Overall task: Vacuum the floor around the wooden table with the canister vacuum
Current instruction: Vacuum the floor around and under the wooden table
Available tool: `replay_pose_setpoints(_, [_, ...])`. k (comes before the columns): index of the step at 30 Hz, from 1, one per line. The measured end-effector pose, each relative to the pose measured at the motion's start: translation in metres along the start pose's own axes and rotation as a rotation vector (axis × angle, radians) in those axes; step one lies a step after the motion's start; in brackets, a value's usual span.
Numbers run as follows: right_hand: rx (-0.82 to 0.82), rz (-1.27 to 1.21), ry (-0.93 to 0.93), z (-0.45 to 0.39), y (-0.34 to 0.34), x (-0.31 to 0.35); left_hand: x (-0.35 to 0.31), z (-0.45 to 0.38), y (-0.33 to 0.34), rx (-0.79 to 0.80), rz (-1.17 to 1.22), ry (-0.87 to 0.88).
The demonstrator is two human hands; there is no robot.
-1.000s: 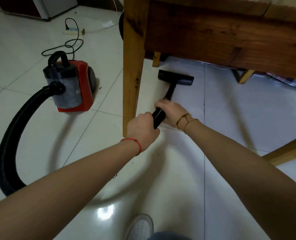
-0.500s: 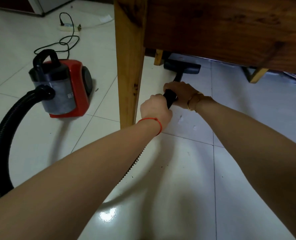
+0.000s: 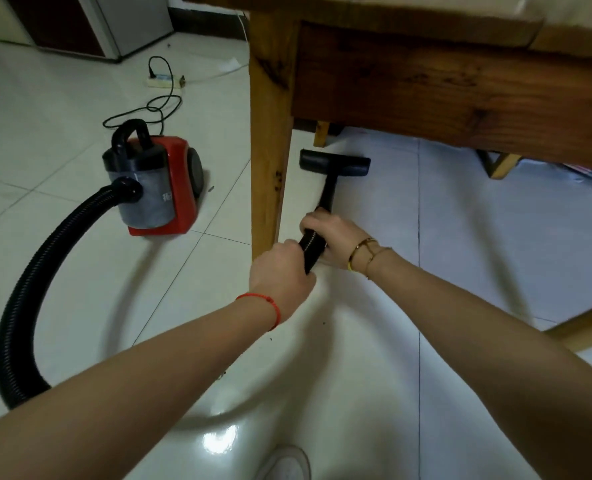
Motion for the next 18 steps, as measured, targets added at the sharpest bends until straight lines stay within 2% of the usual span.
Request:
replay_pose_setpoints(6, [0.000, 0.026, -0.042, 0.026, 0.017, 0.061, 0.028, 0.063, -0.003, 0.067, -0.021, -0.049])
replay_pose_setpoints(18, [0.046, 0.191, -0.010, 0.068, 0.019, 0.170, 0.080, 0.157, -0.032, 0.114, -0.230, -0.048])
Point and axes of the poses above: each hand's wrist, its own z-axis away from the middle knuckle, its own y-axis out of the palm, x = y × z, the point moved 7 cm from there along -z, towards the middle knuckle, and after that the axes turned 7 degrees about x, right-handed, at the moved point
